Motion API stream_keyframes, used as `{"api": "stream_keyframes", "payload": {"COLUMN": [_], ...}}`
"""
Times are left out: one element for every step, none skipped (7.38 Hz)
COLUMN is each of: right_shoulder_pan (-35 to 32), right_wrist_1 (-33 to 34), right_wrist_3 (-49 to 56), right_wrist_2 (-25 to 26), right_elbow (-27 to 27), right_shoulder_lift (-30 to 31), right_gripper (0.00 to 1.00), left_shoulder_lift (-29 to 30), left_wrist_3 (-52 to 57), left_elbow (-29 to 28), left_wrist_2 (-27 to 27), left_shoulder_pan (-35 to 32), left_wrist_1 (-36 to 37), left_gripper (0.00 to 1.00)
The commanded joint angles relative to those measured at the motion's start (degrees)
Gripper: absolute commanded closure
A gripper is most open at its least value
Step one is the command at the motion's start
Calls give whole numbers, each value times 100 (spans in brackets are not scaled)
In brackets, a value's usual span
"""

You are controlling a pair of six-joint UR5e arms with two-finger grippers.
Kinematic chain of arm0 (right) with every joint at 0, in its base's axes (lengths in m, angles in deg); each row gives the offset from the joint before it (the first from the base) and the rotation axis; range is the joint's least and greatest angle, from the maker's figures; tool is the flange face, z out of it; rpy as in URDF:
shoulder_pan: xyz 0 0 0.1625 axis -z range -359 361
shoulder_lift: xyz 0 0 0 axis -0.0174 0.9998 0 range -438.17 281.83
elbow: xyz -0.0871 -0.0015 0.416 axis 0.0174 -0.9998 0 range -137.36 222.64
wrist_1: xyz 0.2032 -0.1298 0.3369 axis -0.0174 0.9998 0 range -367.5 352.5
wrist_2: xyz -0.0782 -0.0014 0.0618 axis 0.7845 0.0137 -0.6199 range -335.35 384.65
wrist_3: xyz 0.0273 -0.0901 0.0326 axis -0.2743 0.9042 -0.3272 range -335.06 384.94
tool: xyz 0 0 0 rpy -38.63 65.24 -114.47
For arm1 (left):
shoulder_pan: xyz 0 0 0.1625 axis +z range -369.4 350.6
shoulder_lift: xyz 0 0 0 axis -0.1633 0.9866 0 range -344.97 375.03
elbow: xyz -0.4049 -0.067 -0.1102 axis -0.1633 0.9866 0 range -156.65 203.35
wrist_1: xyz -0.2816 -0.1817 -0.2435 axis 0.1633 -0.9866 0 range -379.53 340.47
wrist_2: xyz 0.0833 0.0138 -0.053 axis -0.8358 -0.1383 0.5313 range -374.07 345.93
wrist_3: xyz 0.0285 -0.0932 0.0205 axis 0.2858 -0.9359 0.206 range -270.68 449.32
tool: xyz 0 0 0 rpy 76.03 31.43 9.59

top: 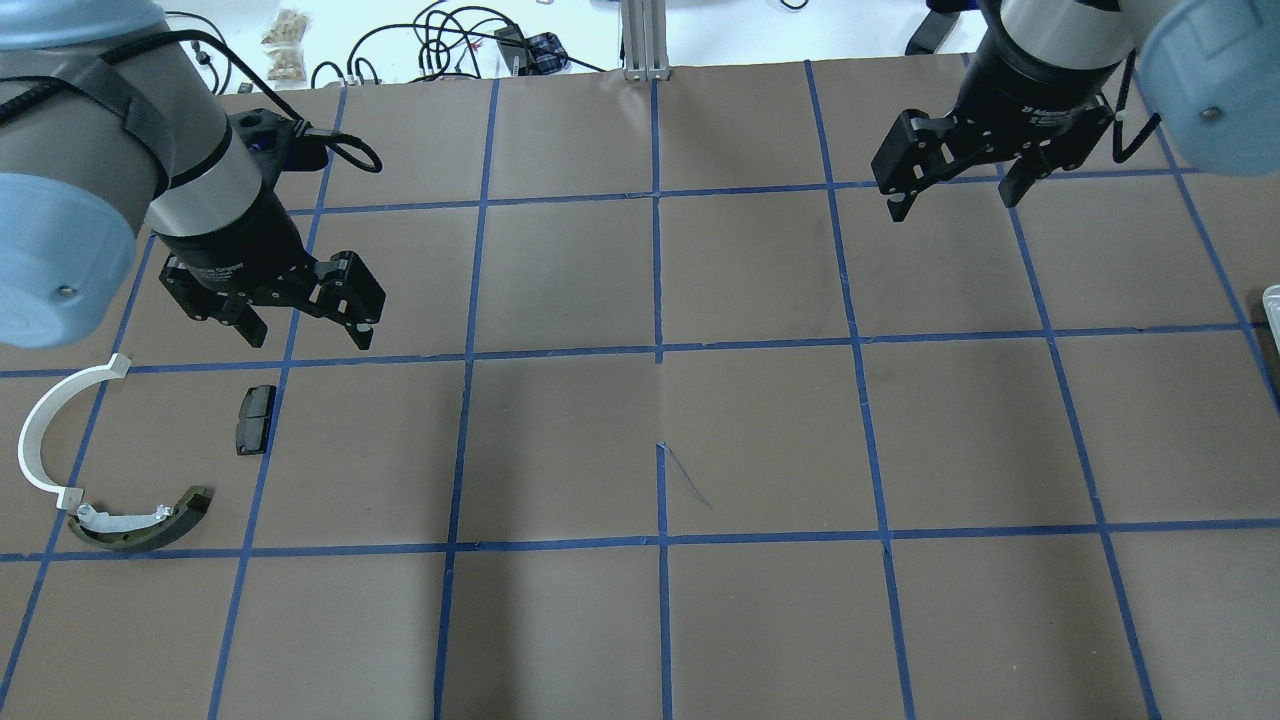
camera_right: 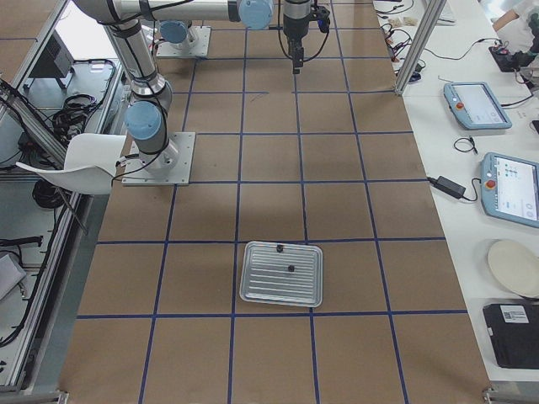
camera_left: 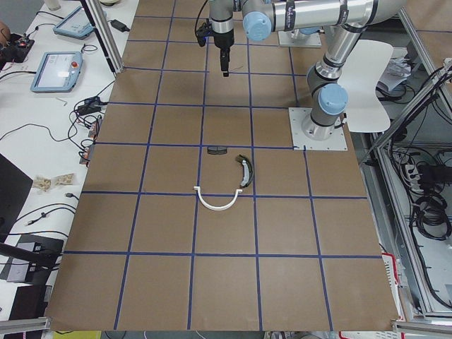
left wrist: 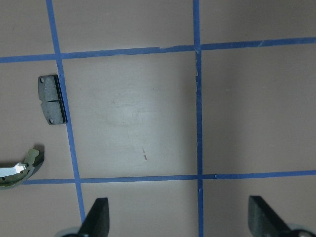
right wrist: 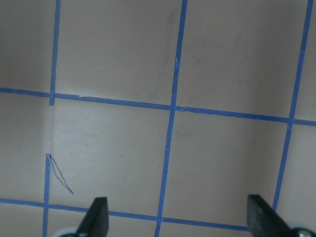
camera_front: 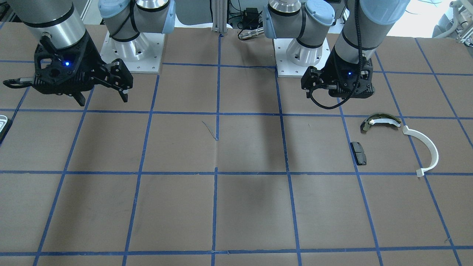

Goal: Place bearing gear from tray to pile

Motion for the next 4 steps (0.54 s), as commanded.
{"api": "stream_keyframes", "payload": {"right_shoulder_pan": [599, 1221, 1593, 1884], "right_wrist_1": [253, 192, 270, 349], "right_wrist_3": [671, 1232, 2125, 2664], "right_wrist_2": [168, 186, 204, 317], "right_elbow": [12, 46, 56, 38], "right_shoulder_lift": [-93, -101, -232, -503], "right_gripper": [0, 0, 0, 0], "left_shoulder_lift": [-43, -52, -52, -61], "left_wrist_3": [-7, 10, 10, -7], "left_elbow": [191, 288, 359, 360], "left_wrist_2": [6, 6, 6, 6], "left_shoulder_pan": [0, 0, 0, 0], "left_wrist_1": [48, 283, 398, 408], "left_gripper": [0, 0, 0, 0]}}
